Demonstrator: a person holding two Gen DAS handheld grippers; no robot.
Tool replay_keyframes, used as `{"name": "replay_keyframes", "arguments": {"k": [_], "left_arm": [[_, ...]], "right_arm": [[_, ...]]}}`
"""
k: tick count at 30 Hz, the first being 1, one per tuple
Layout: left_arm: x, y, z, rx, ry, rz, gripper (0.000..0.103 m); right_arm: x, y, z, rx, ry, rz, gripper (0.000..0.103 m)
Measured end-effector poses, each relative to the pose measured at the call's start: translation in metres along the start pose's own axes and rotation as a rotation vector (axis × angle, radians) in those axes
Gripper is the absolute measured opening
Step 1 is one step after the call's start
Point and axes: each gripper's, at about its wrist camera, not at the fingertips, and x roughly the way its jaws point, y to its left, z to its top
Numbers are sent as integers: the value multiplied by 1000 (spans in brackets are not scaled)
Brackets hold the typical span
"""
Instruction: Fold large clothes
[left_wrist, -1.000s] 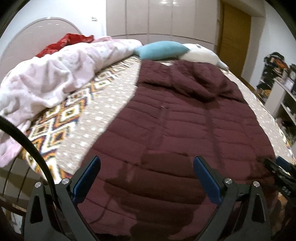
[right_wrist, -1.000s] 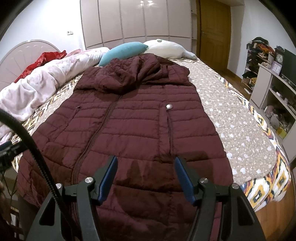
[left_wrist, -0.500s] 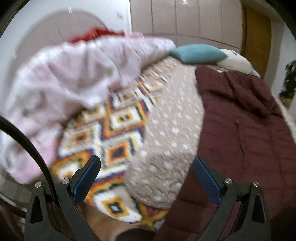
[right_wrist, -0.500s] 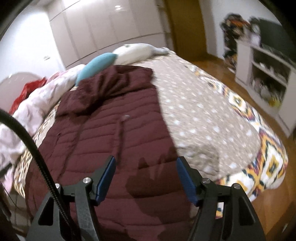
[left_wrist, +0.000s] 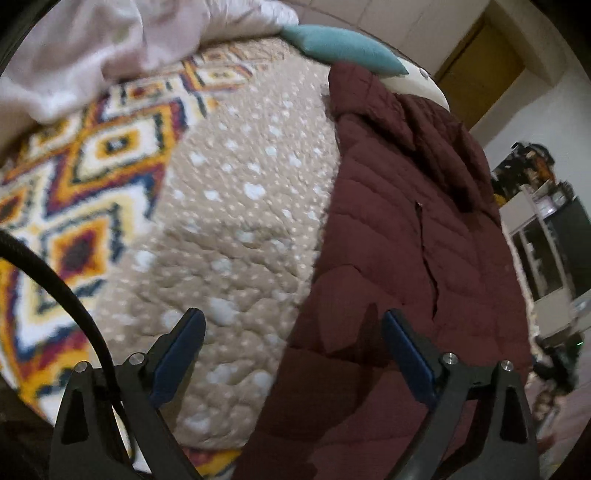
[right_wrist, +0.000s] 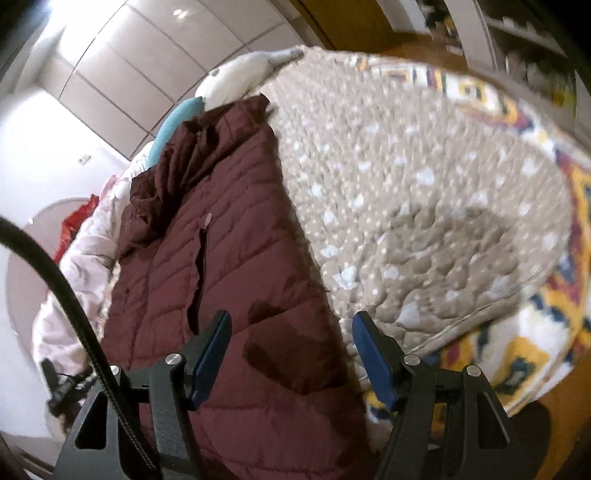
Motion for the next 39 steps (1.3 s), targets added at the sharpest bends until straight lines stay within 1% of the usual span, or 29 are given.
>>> {"name": "replay_keyframes", "arguments": {"k": [2, 5, 7, 9, 10, 12, 14, 16, 19, 20, 22, 23, 25, 31, 34, 37, 39], "left_arm": [[6, -1, -2, -2, 8, 10, 95], [5, -8, -10, 52, 4, 7, 95], [4, -11, -16, 78, 13, -20, 92], [0, -11, -23, 91, 20, -50, 85], [-4, -9, -28, 83, 22, -79, 84], [-11, -4, -35, 67, 15, -111, 77], [-19, 2, -45, 37, 3, -155, 74], [-27, 8, -57, 21, -3, -192, 73], [-37, 11, -77, 28, -15, -188, 73], [-39, 11, -82, 28, -13, -181, 73], [-37, 13, -94, 20, 6, -161, 73], [-36, 15, -100, 18, 10, -157, 73], [-37, 17, -109, 11, 10, -157, 73], [-48, 23, -128, -53, -2, -182, 73], [-53, 21, -133, -51, -21, -189, 73], [-55, 24, -135, -70, -31, -199, 73], [-55, 27, -135, -90, -32, -207, 73]], "right_arm": [[5, -6, -1, 30, 12, 30, 73], [4, -10, -3, 33, 10, 57, 73], [3, -13, -5, 43, 21, 81, 73], [0, -16, -8, 48, 31, 105, 73], [-1, -17, -11, 49, 48, 130, 74], [-2, -19, -18, 58, 78, 178, 74], [-5, -18, -25, 48, 100, 198, 74], [-8, -19, -34, 38, 131, 219, 74], [-9, -21, -50, 21, 176, 229, 75], [-9, -23, -56, 25, 196, 236, 77], [-4, -27, -69, 39, 252, 261, 78], [-4, -27, -76, 32, 257, 257, 78], [-7, -26, -84, 14, 251, 238, 78], [-26, -10, -89, -45, 236, 217, 78], [-36, -3, -89, -49, 215, 234, 78], [-47, -8, -84, -35, 183, 271, 79], [-47, -13, -80, -11, 171, 295, 79]]}}
